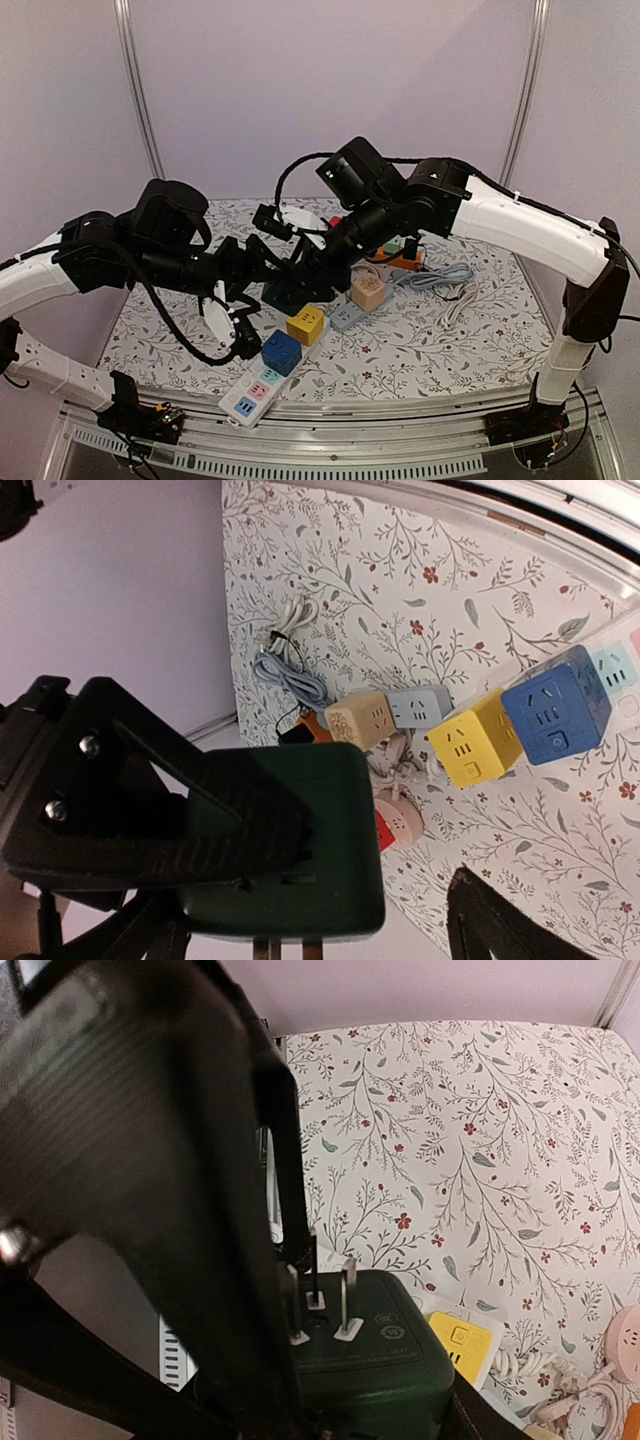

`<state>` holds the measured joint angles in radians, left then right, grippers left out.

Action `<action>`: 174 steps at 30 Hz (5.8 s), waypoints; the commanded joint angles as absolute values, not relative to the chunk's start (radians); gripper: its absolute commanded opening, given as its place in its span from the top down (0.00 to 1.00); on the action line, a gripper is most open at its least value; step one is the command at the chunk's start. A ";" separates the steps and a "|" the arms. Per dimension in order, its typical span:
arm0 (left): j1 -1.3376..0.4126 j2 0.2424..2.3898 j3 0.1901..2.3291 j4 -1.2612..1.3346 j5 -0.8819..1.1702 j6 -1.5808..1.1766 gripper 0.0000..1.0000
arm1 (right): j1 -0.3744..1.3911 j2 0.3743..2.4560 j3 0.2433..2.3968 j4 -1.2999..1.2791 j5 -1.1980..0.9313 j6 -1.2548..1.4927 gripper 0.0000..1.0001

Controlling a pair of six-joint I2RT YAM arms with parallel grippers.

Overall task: Insert the plug
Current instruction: Pick up the plug from the center of the board, then move the socket to the center of the board.

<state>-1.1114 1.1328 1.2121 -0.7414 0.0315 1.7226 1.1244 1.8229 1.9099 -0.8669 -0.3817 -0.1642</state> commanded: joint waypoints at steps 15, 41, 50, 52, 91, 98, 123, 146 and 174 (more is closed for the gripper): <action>-1.154 1.187 1.265 -0.776 -0.078 1.610 1.00 | 1.155 1.844 1.964 -0.875 -0.395 -0.219 0.92; -0.727 1.175 1.338 -0.755 0.856 0.012 1.00 | 1.159 1.306 0.997 0.282 -0.184 -0.750 0.01; -0.724 1.203 1.342 -0.770 0.901 0.012 1.00 | 1.162 1.477 1.103 0.398 -0.251 -0.933 0.01; -0.724 1.206 1.343 -0.770 0.902 0.014 1.00 | 1.162 1.495 1.107 0.431 -0.268 -0.928 0.01; -0.726 1.213 1.331 -0.727 0.969 0.018 1.00 | 1.165 1.597 1.234 0.398 -0.346 -0.732 0.16; -0.726 1.211 1.324 -0.729 0.961 0.018 1.00 | 1.165 1.596 1.229 0.426 -0.352 -0.711 0.34; -0.585 1.065 1.398 -1.042 0.575 0.543 0.01 | 1.091 1.620 1.613 -0.371 -0.313 -0.116 1.00; -1.114 1.161 0.920 -1.208 -0.032 0.821 0.36 | 1.033 1.705 1.666 -0.721 -0.033 0.422 1.00; -1.153 1.259 0.582 -0.352 -0.111 1.096 0.52 | 0.932 1.639 1.552 -0.798 -0.070 0.373 1.00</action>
